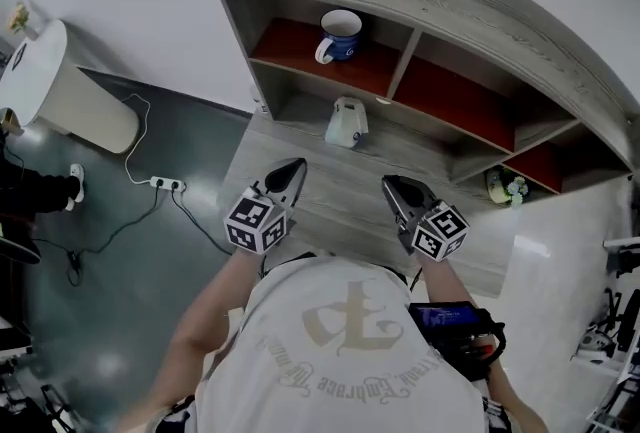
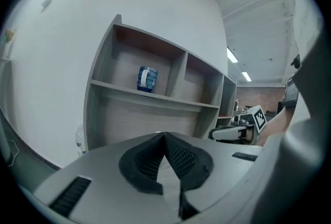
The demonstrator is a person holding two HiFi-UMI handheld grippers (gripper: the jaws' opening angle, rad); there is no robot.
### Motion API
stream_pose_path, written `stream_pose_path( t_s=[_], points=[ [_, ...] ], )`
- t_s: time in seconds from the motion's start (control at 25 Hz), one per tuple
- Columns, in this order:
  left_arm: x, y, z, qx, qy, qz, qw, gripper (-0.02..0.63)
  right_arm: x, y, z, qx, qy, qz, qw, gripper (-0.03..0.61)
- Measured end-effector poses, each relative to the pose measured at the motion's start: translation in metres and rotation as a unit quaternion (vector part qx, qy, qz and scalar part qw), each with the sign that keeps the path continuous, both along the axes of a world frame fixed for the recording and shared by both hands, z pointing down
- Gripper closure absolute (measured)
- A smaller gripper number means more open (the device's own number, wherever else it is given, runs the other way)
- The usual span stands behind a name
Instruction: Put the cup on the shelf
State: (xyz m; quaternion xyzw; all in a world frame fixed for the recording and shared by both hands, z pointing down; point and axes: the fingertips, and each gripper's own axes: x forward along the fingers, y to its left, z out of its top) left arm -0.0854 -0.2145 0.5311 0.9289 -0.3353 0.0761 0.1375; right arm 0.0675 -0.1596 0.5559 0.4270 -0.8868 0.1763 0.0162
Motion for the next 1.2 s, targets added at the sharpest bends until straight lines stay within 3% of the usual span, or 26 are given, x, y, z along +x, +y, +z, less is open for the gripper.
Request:
stream_pose_path(
  t_s=[0.48, 1.2],
  points=[
    [-0.013, 0.033, 0.04, -0.027, -0.014, -0.006, 0.9995, 0.613, -0.015, 0.011, -0.001, 0.005, 0.006, -0.01, 1.0, 0.575],
    [-0.001, 0.05, 0.05, -0.043, -0.016, 0.013, 0.9989, 0.614, -0.009, 0.022, 0.002, -0.002, 0.002, 0.004, 1.0, 0.575]
  ],
)
